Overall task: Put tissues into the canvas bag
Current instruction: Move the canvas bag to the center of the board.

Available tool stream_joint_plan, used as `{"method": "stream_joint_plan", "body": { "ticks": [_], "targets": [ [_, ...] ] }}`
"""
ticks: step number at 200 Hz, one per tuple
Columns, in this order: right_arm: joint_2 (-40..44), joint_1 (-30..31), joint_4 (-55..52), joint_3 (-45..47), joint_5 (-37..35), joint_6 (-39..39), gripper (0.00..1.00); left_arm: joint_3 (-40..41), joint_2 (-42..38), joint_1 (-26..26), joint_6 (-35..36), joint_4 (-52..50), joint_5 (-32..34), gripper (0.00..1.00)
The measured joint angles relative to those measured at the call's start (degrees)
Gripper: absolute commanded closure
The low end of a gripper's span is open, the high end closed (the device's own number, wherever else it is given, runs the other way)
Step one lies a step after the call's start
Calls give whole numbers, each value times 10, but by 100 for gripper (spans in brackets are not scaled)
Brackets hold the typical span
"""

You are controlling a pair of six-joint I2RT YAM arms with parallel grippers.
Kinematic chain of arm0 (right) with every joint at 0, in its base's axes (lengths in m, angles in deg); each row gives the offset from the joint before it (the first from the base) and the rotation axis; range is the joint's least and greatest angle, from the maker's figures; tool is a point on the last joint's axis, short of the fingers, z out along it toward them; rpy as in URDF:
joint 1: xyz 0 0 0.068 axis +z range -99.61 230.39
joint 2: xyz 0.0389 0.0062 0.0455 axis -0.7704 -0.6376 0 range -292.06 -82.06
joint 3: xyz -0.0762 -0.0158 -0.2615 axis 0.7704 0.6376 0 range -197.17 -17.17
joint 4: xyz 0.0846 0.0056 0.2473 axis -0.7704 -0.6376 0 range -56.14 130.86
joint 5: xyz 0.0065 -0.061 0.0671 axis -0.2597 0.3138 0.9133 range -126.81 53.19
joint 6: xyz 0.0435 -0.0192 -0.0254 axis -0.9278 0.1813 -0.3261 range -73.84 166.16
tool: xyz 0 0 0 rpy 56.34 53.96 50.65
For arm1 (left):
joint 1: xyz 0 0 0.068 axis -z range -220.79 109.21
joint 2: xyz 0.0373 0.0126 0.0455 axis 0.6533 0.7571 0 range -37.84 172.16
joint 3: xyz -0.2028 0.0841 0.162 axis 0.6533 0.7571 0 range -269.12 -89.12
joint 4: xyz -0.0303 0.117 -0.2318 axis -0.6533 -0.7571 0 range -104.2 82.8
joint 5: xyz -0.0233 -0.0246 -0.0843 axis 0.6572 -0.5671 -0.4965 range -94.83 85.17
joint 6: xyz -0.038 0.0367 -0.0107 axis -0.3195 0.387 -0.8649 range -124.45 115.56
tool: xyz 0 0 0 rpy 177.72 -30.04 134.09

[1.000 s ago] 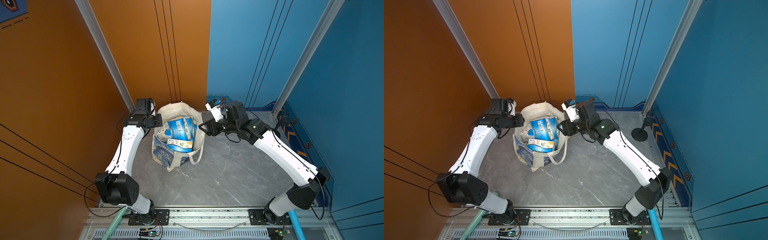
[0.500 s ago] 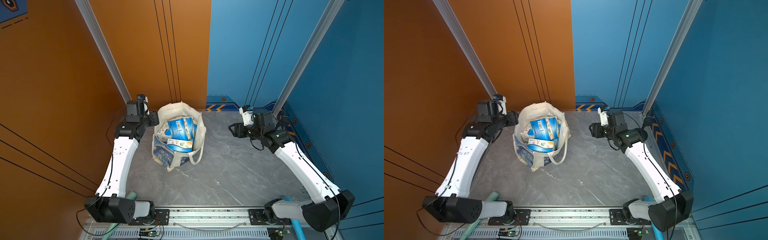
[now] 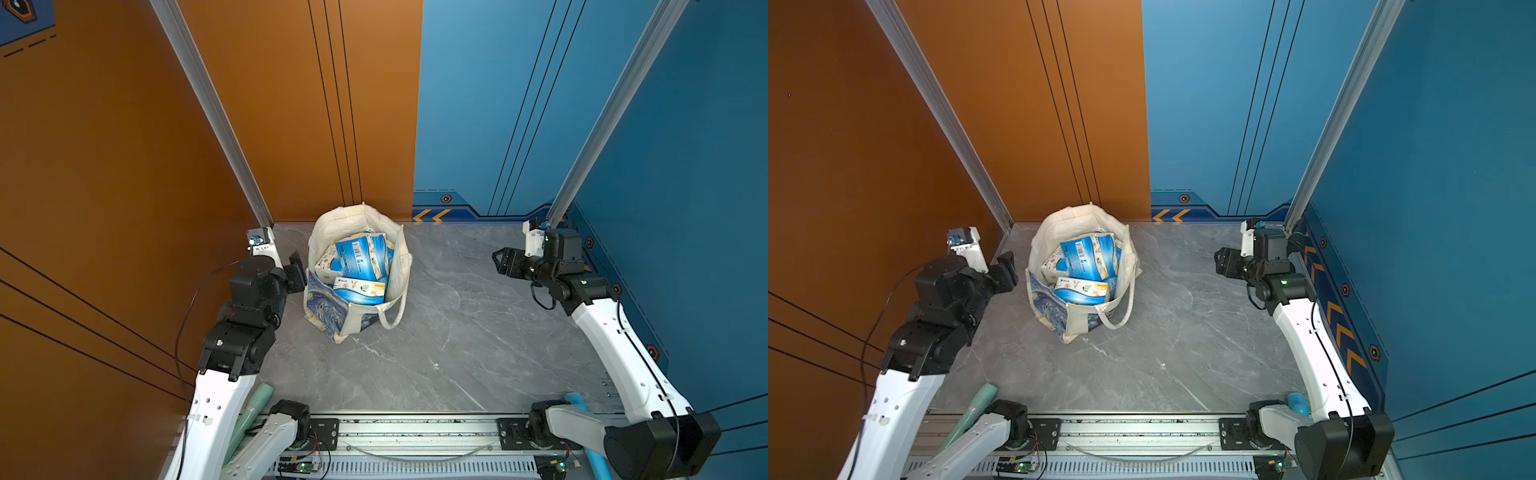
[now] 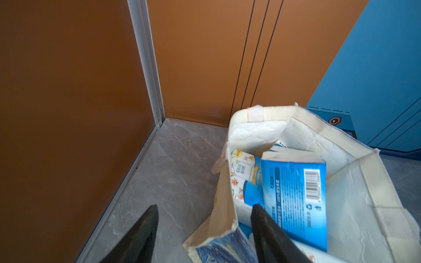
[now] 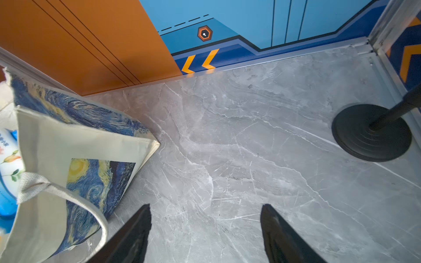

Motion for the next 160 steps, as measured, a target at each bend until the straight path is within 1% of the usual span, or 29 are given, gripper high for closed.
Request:
{"method": "stream_joint_plan", "body": {
  "ticks": [9, 17, 28, 45, 65, 74, 88, 107, 136, 143, 160],
  "targets": [
    [-2, 0, 0, 0, 19, -6, 24, 4, -10, 0, -4, -16, 6, 33],
    [-4, 6, 2, 0, 37, -11, 24, 4, -13, -2, -8, -27, 8, 37],
    [-11, 29, 13, 0, 59, -17, 24, 4, -12, -8, -15, -40, 7, 39],
    [-31, 102, 38, -2, 93, -24, 23, 6, -5, -14, -22, -59, 1, 35],
    [-78, 197, 49, -31, 119, -26, 24, 7, 2, -22, -30, -76, -10, 35],
    [-104, 231, 51, -52, 125, -26, 25, 7, 7, -28, -30, -80, -17, 35],
    [-139, 266, 51, -81, 126, -28, 26, 7, 14, -38, -31, -85, -28, 35],
    [-169, 294, 49, -105, 112, -30, 28, 6, 19, -48, -31, -90, -41, 35],
    [-203, 319, 47, -129, 87, -37, 33, 6, 20, -57, -31, -91, -54, 34],
    [-211, 323, 47, -134, 82, -39, 35, 6, 20, -59, -31, -91, -56, 34],
    [-234, 334, 49, -146, 69, -44, 47, 6, 20, -63, -31, -91, -60, 34]
  ]
}}
